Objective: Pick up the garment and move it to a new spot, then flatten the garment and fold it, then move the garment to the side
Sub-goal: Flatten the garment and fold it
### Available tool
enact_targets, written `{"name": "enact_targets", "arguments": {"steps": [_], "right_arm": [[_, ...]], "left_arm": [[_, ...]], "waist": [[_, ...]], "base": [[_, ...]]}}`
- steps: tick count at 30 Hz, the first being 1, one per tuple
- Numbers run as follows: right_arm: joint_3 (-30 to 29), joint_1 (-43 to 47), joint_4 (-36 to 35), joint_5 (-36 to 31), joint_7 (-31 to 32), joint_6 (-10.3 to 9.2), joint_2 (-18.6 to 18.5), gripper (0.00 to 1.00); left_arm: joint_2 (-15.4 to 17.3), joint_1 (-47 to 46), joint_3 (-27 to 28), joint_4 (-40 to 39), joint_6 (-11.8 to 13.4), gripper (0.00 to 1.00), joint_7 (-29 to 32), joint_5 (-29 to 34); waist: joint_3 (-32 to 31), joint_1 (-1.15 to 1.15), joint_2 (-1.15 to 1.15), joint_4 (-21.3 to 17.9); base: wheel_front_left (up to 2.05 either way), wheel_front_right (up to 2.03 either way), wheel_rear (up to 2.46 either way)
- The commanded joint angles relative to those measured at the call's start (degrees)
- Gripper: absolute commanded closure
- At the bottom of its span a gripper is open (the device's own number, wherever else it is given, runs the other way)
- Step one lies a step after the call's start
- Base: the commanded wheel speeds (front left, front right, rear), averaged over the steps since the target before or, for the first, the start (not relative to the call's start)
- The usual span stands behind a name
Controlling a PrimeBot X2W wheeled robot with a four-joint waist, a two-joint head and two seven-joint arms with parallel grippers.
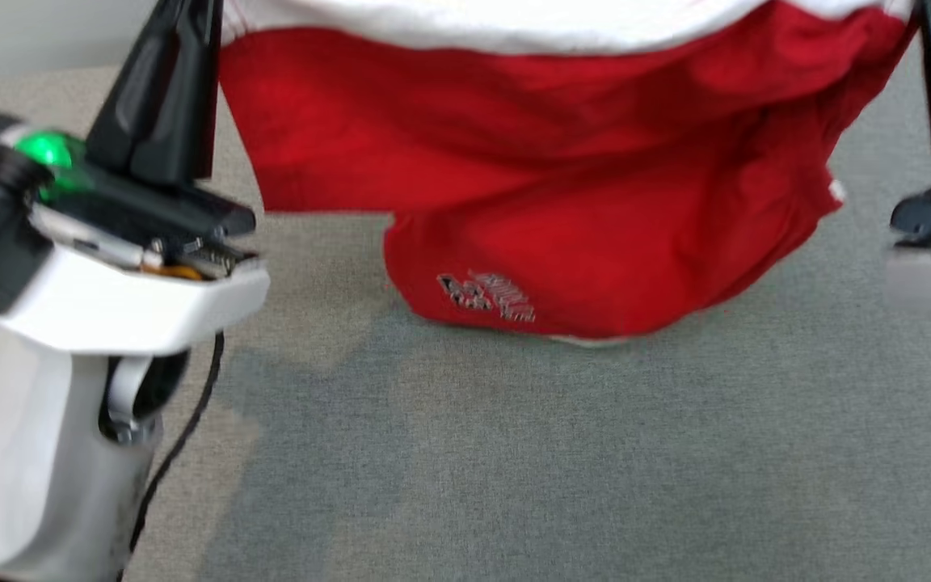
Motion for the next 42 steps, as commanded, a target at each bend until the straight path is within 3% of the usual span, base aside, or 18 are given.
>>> {"name": "enact_targets", "arguments": {"steps": [1, 10, 18, 23, 27, 32, 42], "right_arm": [[0.14, -2.46, 1.19, 0.57, -0.66, 0.01, -0.16, 1.00], [4.26, -24.36, 15.71, 4.37, -3.48, 0.01, -1.03, 1.00], [9.21, -42.28, 35.27, 6.25, -9.47, 0.01, 2.27, 1.00], [11.68, -48.77, 45.44, 7.81, -11.62, 0.01, 4.84, 1.00], [14.85, -49.45, 51.97, 9.70, -12.03, 0.01, 6.31, 1.00], [19.78, -43.88, 56.59, 12.92, -12.16, 0.01, 7.04, 1.00], [25.24, -27.24, 58.13, 21.62, -12.21, 0.01, 7.44, 1.00]], "left_arm": [[0.19, -2.97, 0.08, 1.23, -0.82, 1.00, -0.07, -0.73], [-2.21, -24.23, -1.69, 17.26, -4.99, 1.00, -1.68, -2.09], [-4.76, -39.76, -4.84, 38.29, -6.66, 1.00, -5.69, -3.25], [-6.27, -46.05, -5.69, 49.98, -6.96, 1.00, -7.20, -4.63], [-7.61, -47.39, -7.35, 59.64, -7.08, 1.00, -7.28, -7.20], [-8.81, -42.83, -11.04, 68.04, -7.00, 1.00, -6.88, -12.71], [-9.88, -27.75, -16.59, 73.48, -7.02, 1.00, -7.64, -23.59]], "waist": [[1.99, 0.00, 0.00, 0.06], [9.79, 0.00, 0.00, 0.51], [12.10, 0.00, 0.00, 0.90], [11.97, 0.00, 0.00, 0.99], [11.33, 0.00, 0.00, 0.91], [10.98, 0.00, 0.00, 0.75], [8.55, 0.00, 0.00, 0.48]], "base": [[0.00, 0.00, 0.00], [0.00, 0.00, 0.00], [0.00, 0.00, 0.00], [0.00, 0.00, 0.00], [0.00, 0.00, 0.00], [0.00, 0.00, 0.00], [0.00, 0.00, 0.00]]}}
